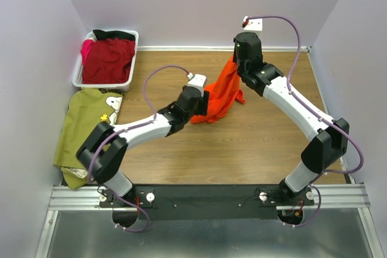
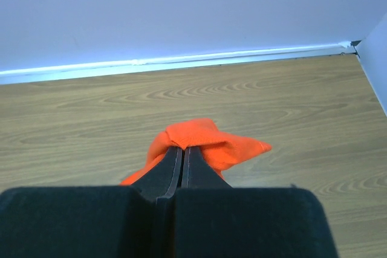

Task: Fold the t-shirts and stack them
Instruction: Flatten out the tshirt

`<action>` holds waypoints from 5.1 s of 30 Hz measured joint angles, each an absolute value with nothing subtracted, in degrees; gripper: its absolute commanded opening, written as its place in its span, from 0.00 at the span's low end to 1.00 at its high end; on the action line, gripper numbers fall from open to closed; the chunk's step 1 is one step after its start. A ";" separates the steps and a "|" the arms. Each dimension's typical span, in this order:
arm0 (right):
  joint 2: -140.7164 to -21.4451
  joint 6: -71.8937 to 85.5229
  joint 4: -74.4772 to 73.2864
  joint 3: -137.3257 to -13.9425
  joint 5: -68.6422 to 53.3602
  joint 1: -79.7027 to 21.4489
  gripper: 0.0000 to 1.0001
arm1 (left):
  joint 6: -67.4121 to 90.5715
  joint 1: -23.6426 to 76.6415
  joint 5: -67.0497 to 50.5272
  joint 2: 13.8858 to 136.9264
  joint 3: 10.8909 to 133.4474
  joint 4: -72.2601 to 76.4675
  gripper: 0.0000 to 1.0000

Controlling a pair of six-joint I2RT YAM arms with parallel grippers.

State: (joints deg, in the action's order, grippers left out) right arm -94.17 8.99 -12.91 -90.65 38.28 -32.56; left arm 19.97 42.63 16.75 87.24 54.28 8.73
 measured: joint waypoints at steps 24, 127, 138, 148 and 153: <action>-94.56 11.11 -12.95 -88.01 35.68 -28.38 0.01 | 24.27 45.47 19.81 108.88 64.12 3.90 0.00; -99.39 47.42 -9.91 -62.00 45.50 -14.17 0.01 | 25.12 27.99 22.96 116.14 69.97 4.80 0.41; -100.99 48.01 -9.93 -62.26 44.66 -14.15 0.01 | 26.00 28.01 22.22 114.80 67.85 5.93 0.00; -100.66 46.57 -10.00 -62.48 44.69 -14.15 0.43 | 25.85 28.14 21.98 111.37 66.11 1.96 0.00; -96.66 42.17 -10.44 -62.52 44.69 -14.15 0.63 | 25.30 28.18 22.02 104.88 66.17 -1.34 0.00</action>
